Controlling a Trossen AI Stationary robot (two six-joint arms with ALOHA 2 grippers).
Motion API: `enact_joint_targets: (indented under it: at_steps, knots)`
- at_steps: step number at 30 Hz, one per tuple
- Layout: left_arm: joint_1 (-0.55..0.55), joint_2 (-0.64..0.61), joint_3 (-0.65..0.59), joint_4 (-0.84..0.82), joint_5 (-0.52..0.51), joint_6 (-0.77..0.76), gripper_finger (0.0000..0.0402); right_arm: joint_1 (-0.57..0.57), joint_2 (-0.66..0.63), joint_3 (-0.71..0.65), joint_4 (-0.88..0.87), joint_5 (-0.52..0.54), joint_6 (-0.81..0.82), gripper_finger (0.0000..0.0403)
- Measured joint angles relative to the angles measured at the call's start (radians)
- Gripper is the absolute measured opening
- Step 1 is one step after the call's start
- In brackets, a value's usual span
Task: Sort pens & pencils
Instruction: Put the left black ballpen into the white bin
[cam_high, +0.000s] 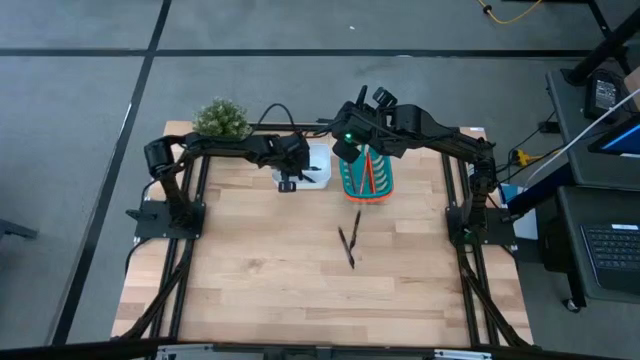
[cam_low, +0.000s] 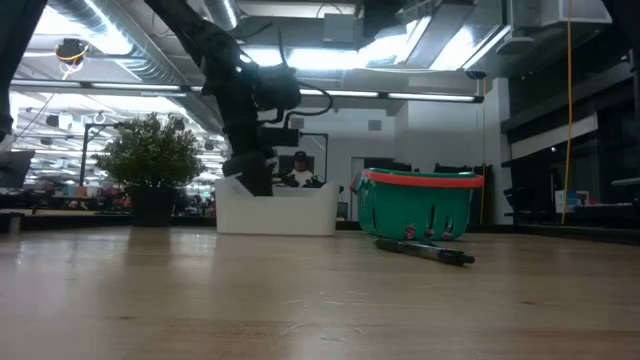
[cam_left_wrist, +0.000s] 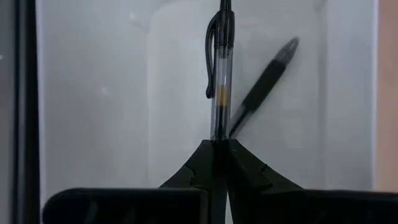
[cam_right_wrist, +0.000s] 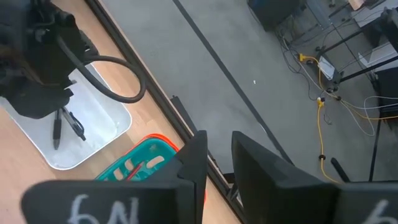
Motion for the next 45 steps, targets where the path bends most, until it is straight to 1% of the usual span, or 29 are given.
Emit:
enact_joint_targets:
  at_steps: [4, 10, 14, 21, 26, 29, 31, 33, 36, 39, 42, 45]
  knots:
    - [0.008, -0.001, 0.000, 0.014, 0.007, -0.009, 0.0019, 0.000, 0.000, 0.000, 0.000, 0.000, -0.004, 0.0076]
    - [0.007, -0.008, 0.000, 0.042, 0.007, -0.031, 0.0063, 0.000, 0.000, 0.000, 0.004, 0.000, -0.018, 0.0076]
    - [-0.003, -0.008, 0.000, 0.053, 0.006, -0.032, 0.0079, 0.000, 0.000, 0.000, 0.005, 0.000, -0.018, 0.0076]
    - [-0.007, -0.013, 0.000, 0.048, -0.001, -0.033, 0.0085, 0.000, 0.000, 0.000, 0.006, 0.000, -0.018, 0.0076]
    - [-0.041, -0.075, 0.000, 0.020, -0.030, -0.035, 0.0085, -0.001, 0.000, 0.000, 0.006, 0.001, -0.018, 0.0076]
    - [-0.091, -0.129, 0.000, -0.013, -0.038, -0.046, 0.0086, -0.010, 0.000, 0.000, 0.007, 0.001, -0.018, 0.0076]
    - [-0.144, -0.166, 0.000, -0.046, -0.021, -0.055, 0.0086, -0.020, 0.000, 0.000, 0.007, 0.002, -0.018, 0.0076]
    - [-0.213, -0.178, 0.002, -0.059, 0.027, -0.029, 0.0086, -0.030, 0.000, 0.000, 0.007, 0.002, -0.018, 0.0076]
    - [-0.336, -0.174, 0.000, -0.069, 0.014, 0.044, 0.0086, -0.045, 0.000, 0.000, 0.007, 0.002, -0.018, 0.0076]
    - [-0.434, -0.147, 0.000, -0.045, -0.007, 0.133, 0.0086, -0.057, 0.000, 0.000, 0.007, 0.002, -0.018, 0.0076]
    - [-0.504, -0.113, 0.000, 0.051, -0.011, 0.193, 0.0086, -0.064, 0.000, 0.000, 0.007, 0.002, -0.018, 0.0076]
    - [-0.545, -0.068, 0.000, 0.150, -0.013, 0.258, 0.0086, -0.068, 0.000, 0.000, 0.007, 0.002, -0.018, 0.0076]
